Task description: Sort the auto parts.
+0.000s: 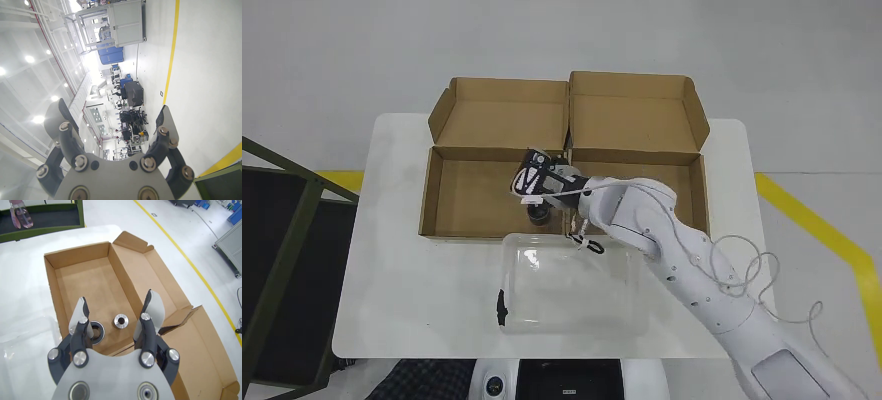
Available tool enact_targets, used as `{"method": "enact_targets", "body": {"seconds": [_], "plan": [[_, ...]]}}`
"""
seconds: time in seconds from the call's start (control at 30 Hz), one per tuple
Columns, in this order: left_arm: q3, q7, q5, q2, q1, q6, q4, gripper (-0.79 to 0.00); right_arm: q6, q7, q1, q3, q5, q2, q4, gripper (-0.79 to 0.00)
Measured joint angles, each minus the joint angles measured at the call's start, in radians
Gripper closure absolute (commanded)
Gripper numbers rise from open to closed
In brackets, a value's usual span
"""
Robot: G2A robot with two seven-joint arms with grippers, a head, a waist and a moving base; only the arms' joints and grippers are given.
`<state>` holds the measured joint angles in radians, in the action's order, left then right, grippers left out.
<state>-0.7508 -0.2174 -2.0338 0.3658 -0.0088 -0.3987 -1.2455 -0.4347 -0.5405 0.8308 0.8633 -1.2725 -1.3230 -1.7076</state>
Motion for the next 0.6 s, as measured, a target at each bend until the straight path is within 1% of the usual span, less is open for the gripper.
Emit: {"method": "enact_targets", "body": {"seconds": [0.1,0.23,0.4,0.6], "plan": [[0.0,0.0,0.0,0.0,0.0,0.0,0.0,-0.785,-0.025,0.024,0.105,0.078,-0.035,0.027,-0.124,-0.72],[0.0,0.0,0.0,0.0,0.0,0.0,0.0,-0.785,-0.057,0.084,0.243,0.192,-0.064,0.057,-0.249,-0.785],[0.0,0.0,0.0,0.0,0.0,0.0,0.0,-0.785,-0.11,0.206,0.407,0.352,-0.073,0.089,-0.341,-0.785],[0.0,0.0,0.0,0.0,0.0,0.0,0.0,-0.785,-0.174,0.362,0.568,0.529,-0.064,0.115,-0.37,-0.785]]}}
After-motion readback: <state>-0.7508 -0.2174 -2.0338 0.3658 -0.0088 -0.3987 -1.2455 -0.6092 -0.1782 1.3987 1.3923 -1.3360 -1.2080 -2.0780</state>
